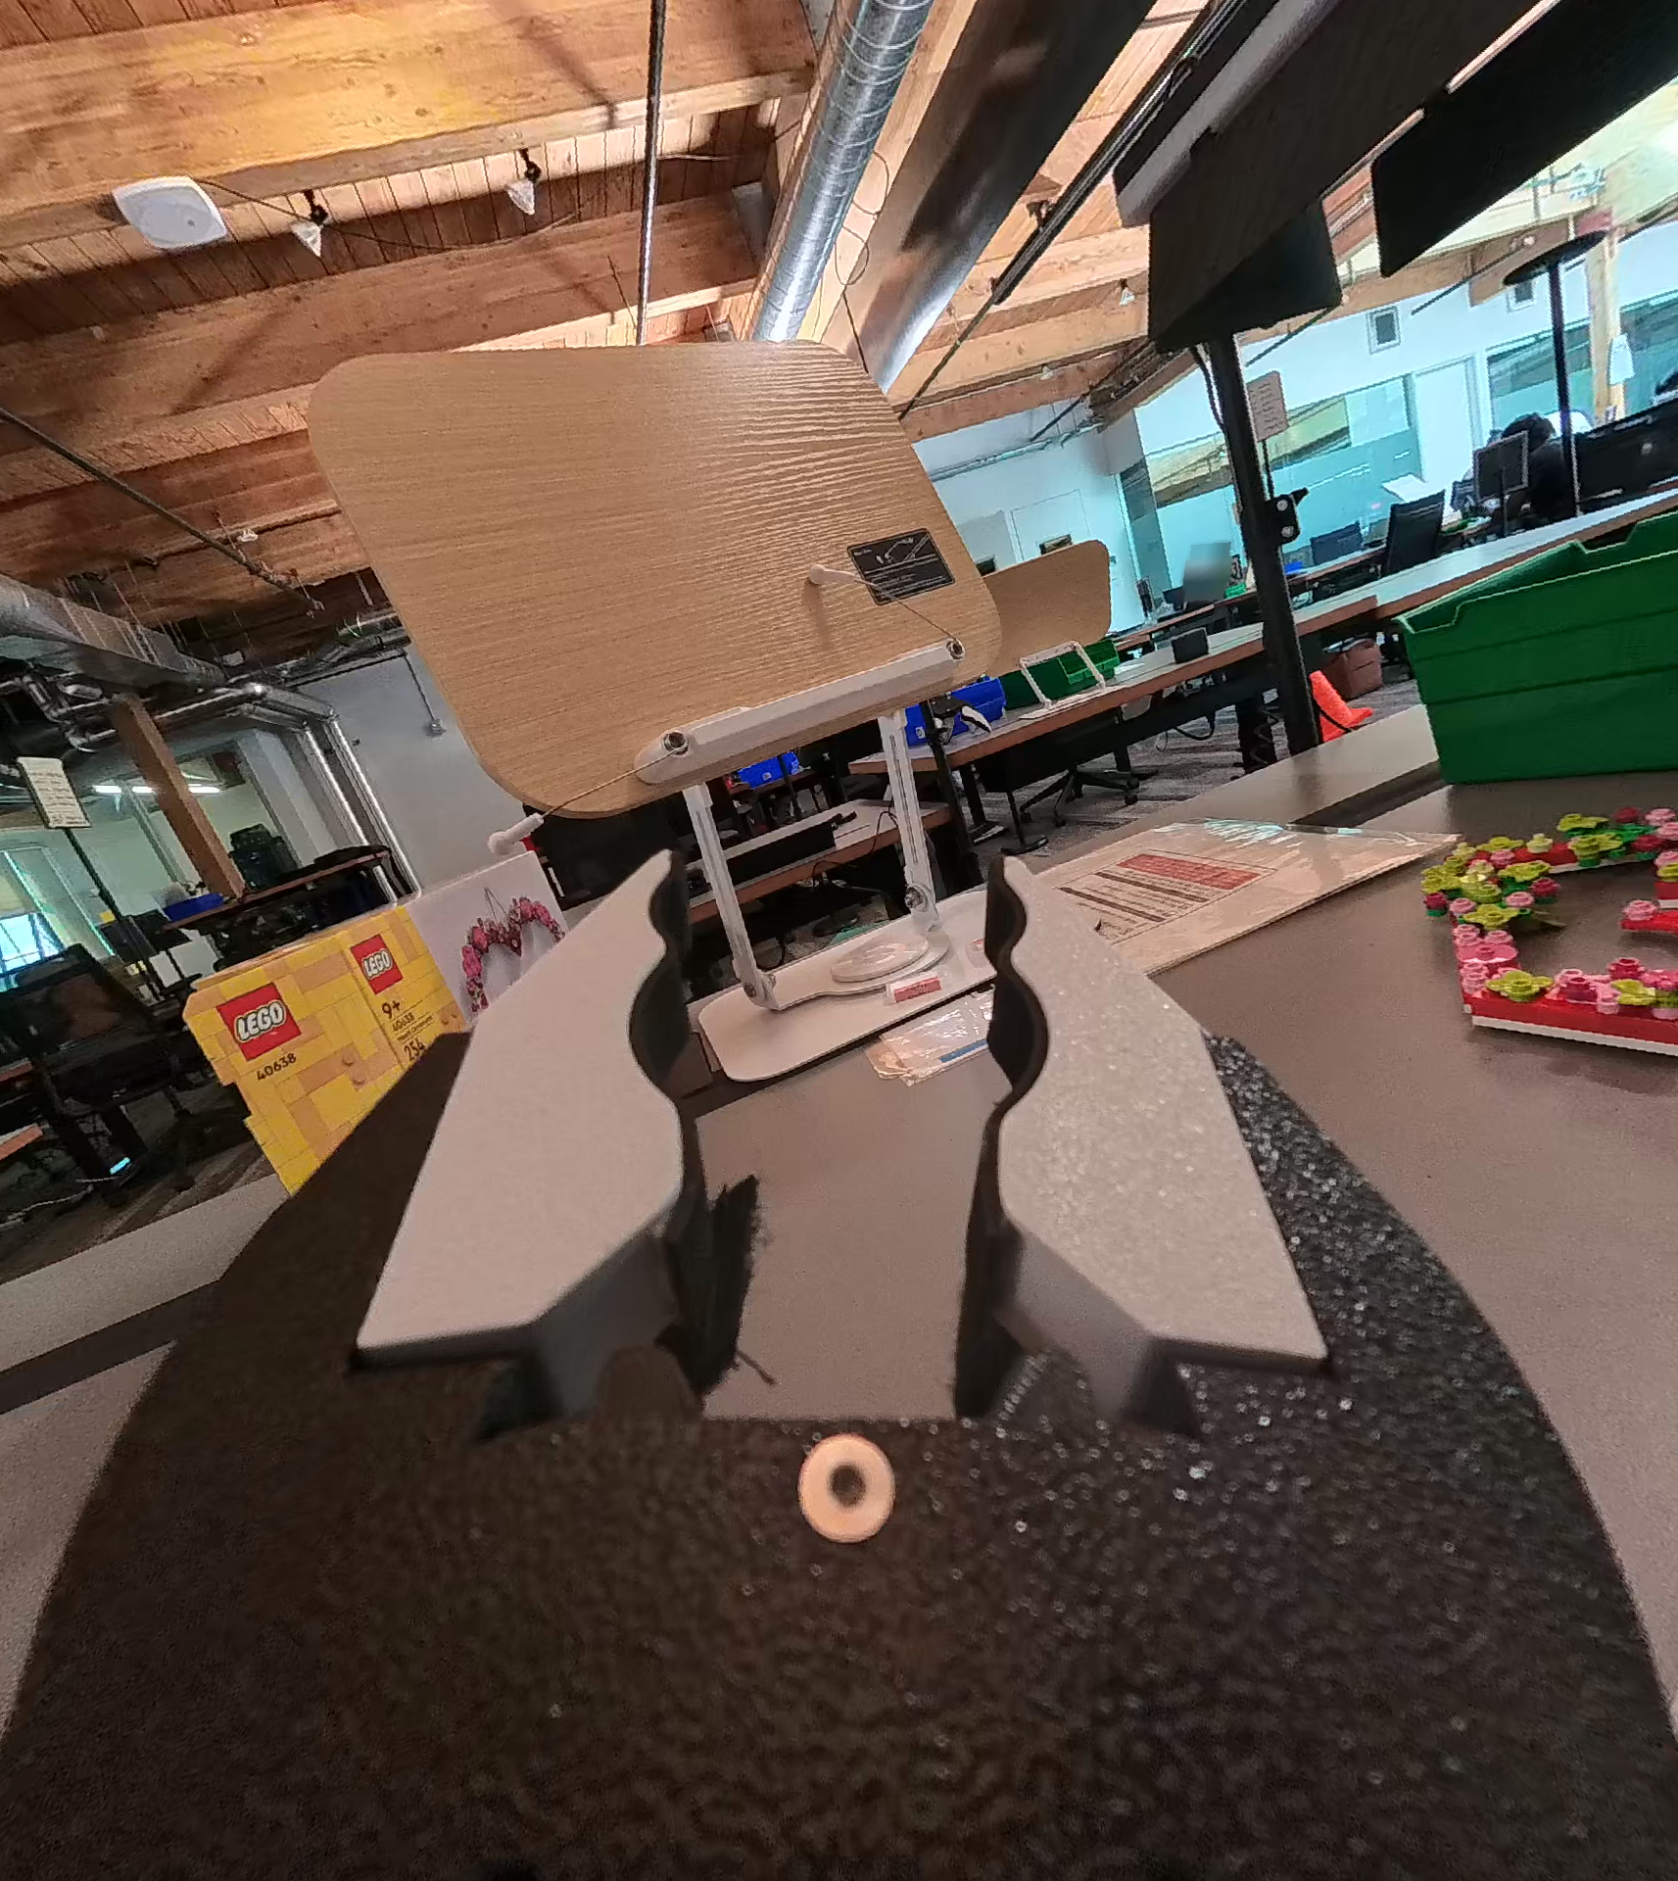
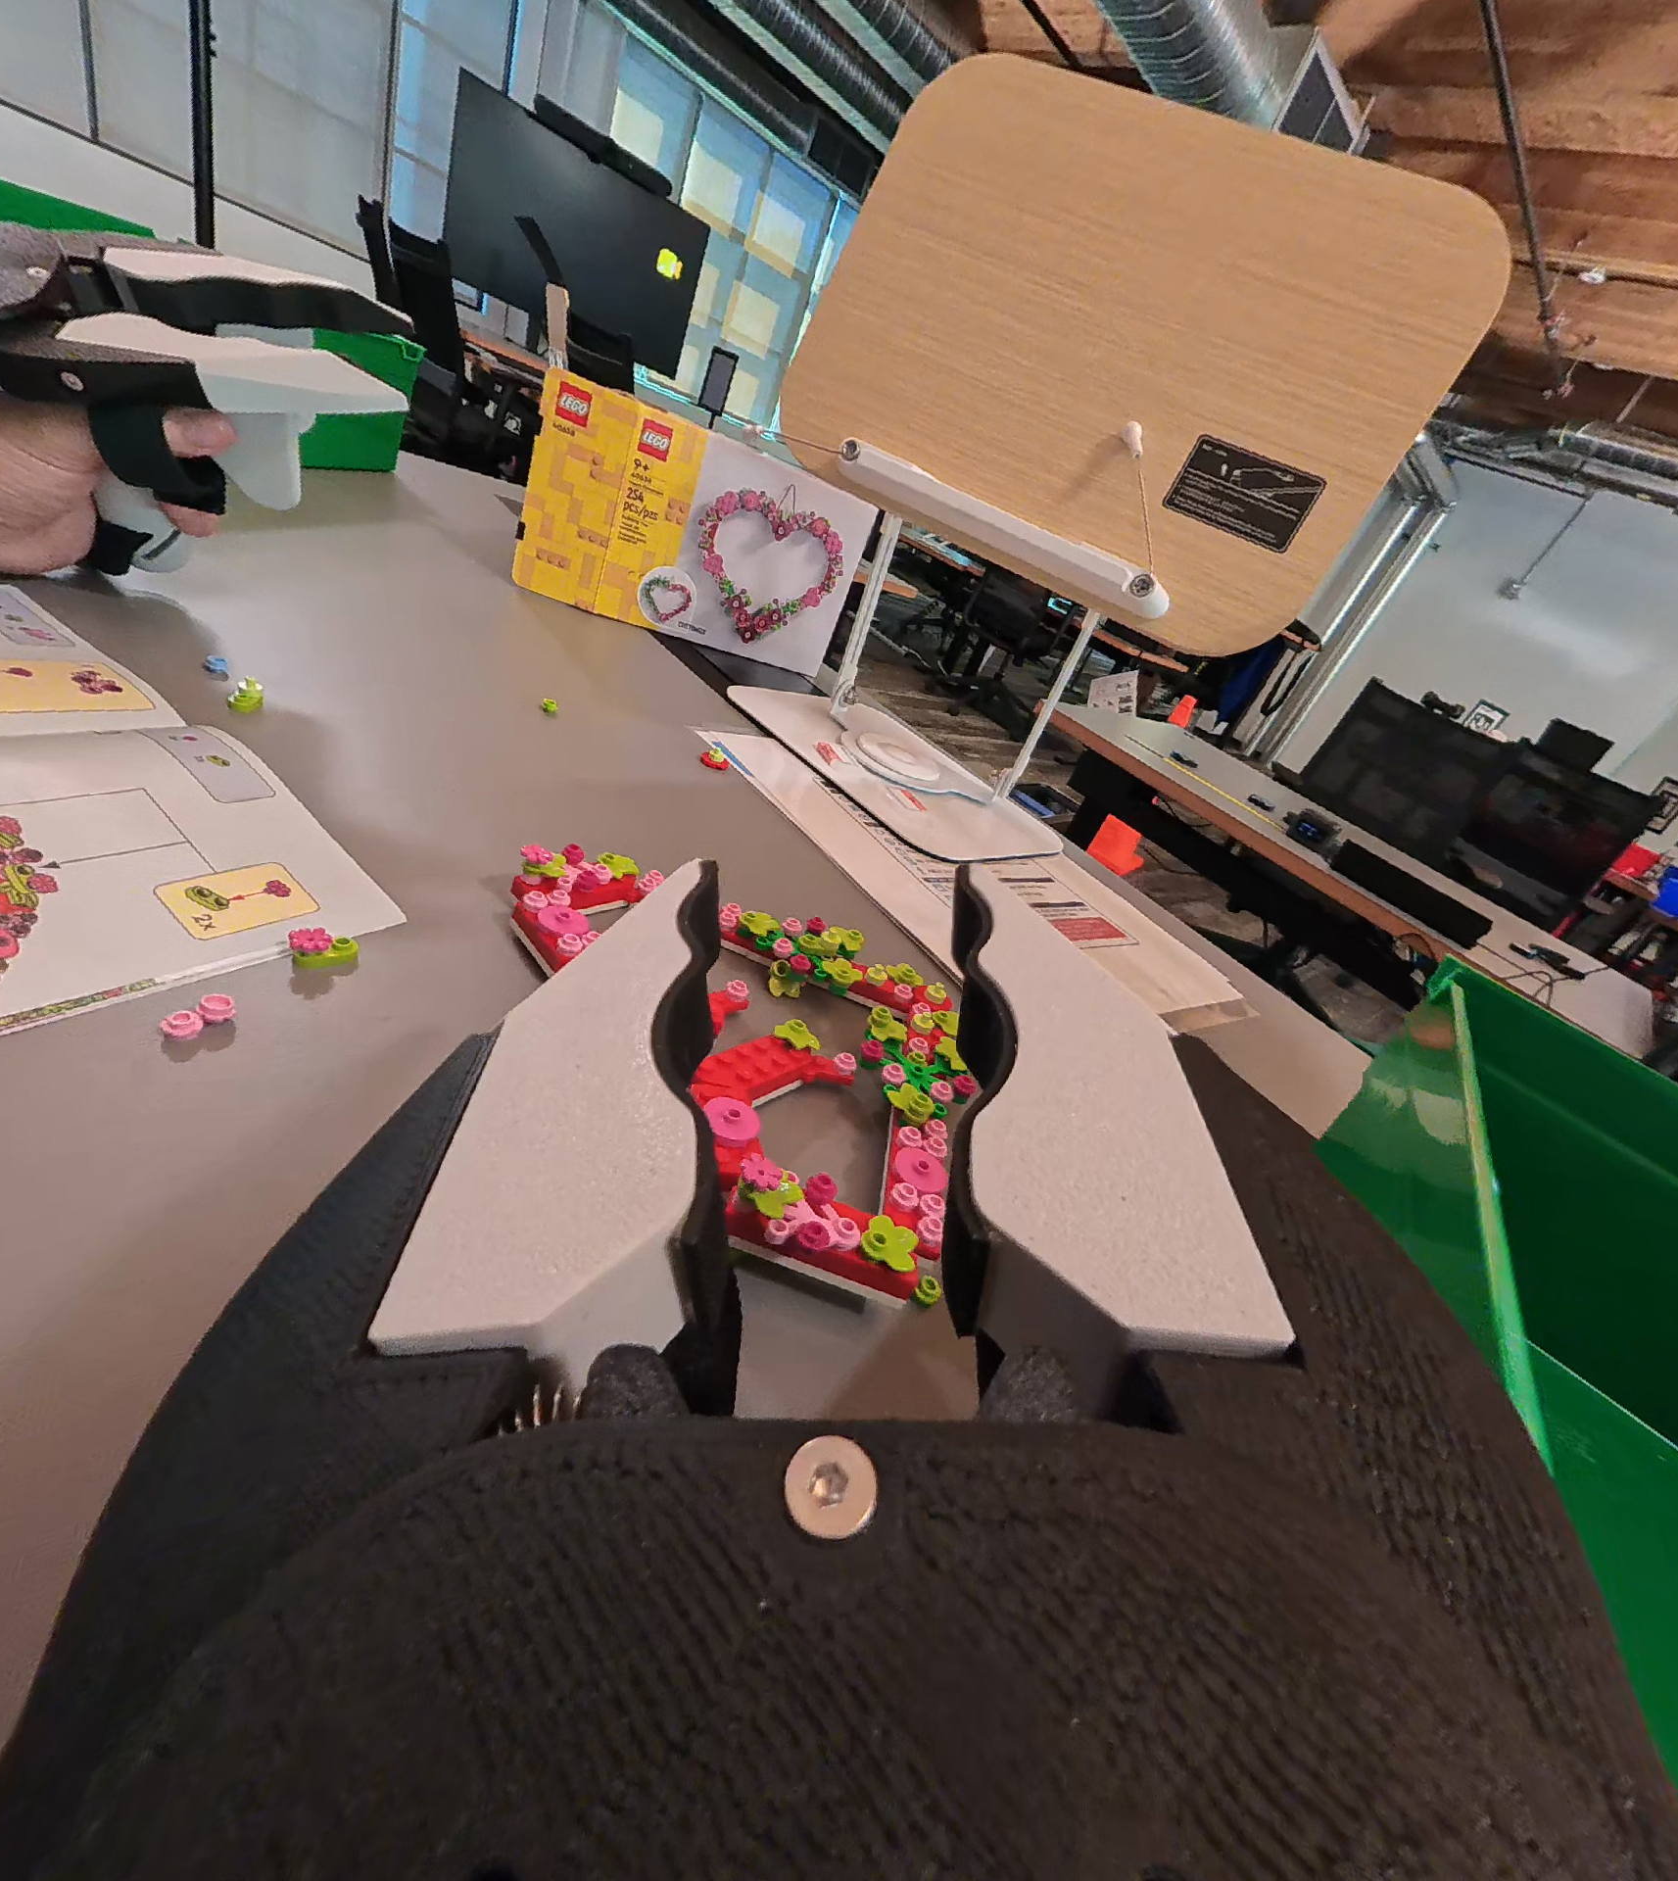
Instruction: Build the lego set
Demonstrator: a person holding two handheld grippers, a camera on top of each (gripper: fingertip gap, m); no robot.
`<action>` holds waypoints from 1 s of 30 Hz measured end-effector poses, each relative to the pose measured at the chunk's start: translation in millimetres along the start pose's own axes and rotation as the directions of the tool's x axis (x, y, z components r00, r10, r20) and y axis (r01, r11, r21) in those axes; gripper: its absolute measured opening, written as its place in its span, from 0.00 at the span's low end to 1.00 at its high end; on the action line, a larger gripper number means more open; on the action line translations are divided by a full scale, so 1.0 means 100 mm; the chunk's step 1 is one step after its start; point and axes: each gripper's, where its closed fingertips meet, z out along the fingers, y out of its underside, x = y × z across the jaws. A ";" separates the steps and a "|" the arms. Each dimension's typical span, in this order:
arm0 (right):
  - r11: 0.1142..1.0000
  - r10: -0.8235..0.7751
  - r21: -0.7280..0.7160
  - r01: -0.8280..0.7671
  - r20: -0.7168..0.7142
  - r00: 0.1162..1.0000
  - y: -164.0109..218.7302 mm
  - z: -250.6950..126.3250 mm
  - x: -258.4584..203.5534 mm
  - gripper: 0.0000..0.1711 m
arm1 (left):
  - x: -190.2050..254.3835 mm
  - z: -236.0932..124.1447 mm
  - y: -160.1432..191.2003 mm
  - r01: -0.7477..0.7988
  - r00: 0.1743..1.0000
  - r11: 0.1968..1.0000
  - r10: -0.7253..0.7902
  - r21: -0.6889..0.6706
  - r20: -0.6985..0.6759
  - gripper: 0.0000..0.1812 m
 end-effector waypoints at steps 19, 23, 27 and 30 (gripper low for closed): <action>1.000 -0.007 0.009 0.007 -0.012 1.000 -0.04 -0.04 -0.01 0.26 | 0.00 -0.01 0.00 0.006 1.000 1.000 -0.006 0.002 -0.002 0.29; 1.000 0.027 0.009 -0.027 0.026 0.999 -0.05 -0.05 -0.07 0.24 | 0.01 -0.01 -0.01 0.003 1.000 1.000 -0.003 0.002 -0.007 0.29; 0.985 0.124 -0.162 -0.060 0.422 0.898 0.08 0.04 -0.79 0.16 | 0.03 0.00 0.00 0.001 1.000 1.000 -0.001 0.001 -0.016 0.28; 0.918 0.320 -0.388 -0.078 0.612 0.723 0.23 0.05 -1.26 0.16 | 0.04 0.00 0.00 -0.002 1.000 1.000 0.002 0.001 -0.020 0.28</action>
